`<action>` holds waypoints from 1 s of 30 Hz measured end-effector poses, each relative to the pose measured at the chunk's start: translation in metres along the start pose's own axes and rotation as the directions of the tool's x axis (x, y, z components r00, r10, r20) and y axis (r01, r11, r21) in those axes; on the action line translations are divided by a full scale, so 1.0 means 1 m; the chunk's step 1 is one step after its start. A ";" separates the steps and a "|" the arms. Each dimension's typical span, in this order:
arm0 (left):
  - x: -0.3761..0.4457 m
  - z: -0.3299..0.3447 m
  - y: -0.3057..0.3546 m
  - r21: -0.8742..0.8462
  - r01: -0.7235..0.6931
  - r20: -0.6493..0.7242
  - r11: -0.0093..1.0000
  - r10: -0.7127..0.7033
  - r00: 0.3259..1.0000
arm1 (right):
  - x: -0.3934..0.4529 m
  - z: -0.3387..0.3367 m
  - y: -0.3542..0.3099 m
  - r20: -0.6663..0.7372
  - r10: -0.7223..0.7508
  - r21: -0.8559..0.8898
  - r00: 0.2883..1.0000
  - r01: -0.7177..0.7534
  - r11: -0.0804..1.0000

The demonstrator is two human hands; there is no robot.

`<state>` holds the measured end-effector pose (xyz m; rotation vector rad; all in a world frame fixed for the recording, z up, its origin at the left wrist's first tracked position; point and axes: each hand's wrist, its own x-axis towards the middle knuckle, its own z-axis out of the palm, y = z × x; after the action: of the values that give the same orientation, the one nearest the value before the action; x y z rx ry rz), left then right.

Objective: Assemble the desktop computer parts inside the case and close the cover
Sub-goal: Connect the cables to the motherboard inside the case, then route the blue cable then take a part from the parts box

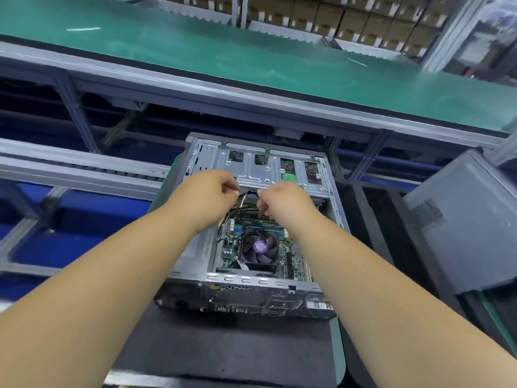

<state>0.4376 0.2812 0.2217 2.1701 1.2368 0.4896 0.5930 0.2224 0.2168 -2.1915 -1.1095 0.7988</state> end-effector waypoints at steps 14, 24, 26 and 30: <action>-0.138 0.010 -0.008 -0.264 0.163 -0.351 0.951 -0.252 0.902 | -0.091 0.019 -0.016 0.190 -0.417 0.414 0.889 0.313 0.855; -0.233 -0.038 -0.075 -0.326 0.238 -0.468 0.915 -0.375 0.800 | -0.154 0.113 -0.071 0.308 -0.540 0.500 0.783 0.350 0.792; -0.254 -0.052 -0.097 -0.330 0.277 -0.483 0.902 -0.414 0.772 | -0.167 0.140 -0.087 0.358 -0.558 0.507 0.749 0.346 0.789; -0.294 -0.085 -0.150 -0.388 0.337 -0.516 0.858 -0.505 0.692 | -0.196 0.199 -0.119 0.447 -0.564 0.487 0.695 0.339 0.805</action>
<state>0.1448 0.1120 0.1808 1.4467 1.8320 1.1304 0.2961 0.1595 0.2163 -1.2710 -1.5621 1.3474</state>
